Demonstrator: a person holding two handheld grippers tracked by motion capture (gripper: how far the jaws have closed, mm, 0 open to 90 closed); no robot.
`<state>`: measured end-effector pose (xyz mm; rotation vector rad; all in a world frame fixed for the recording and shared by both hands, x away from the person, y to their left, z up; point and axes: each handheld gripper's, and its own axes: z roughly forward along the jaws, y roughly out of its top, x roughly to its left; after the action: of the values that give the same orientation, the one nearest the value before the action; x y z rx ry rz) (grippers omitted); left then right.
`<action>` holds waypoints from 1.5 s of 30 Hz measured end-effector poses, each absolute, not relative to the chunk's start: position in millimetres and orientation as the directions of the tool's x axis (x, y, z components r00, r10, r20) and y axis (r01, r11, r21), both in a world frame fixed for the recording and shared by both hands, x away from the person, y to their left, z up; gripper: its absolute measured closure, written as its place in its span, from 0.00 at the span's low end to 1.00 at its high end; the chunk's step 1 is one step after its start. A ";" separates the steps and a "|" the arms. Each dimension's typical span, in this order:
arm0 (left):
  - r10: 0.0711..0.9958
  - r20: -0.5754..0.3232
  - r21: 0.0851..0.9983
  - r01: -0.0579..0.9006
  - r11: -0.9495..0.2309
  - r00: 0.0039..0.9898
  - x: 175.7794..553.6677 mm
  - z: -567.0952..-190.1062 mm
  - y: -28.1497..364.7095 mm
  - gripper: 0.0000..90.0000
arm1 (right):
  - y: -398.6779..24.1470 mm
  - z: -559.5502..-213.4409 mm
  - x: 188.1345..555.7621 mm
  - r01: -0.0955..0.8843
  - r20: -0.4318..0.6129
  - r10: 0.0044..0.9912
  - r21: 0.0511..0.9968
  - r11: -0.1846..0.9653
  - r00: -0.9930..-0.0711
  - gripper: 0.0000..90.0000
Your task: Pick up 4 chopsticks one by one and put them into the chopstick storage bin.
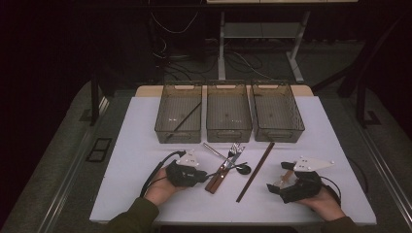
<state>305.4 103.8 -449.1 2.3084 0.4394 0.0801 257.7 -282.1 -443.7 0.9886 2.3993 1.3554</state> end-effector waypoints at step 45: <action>0.353 -0.105 0.713 0.318 -0.625 0.930 304.1 -427.7 115.0 0.95 | -281.5 -444.0 256.4 0.447 0.133 0.643 0.821 0.354 -0.754 0.01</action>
<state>304.1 115.0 -427.7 2.2890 0.4726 0.0568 256.4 -281.5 -444.0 0.9837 2.4025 1.3533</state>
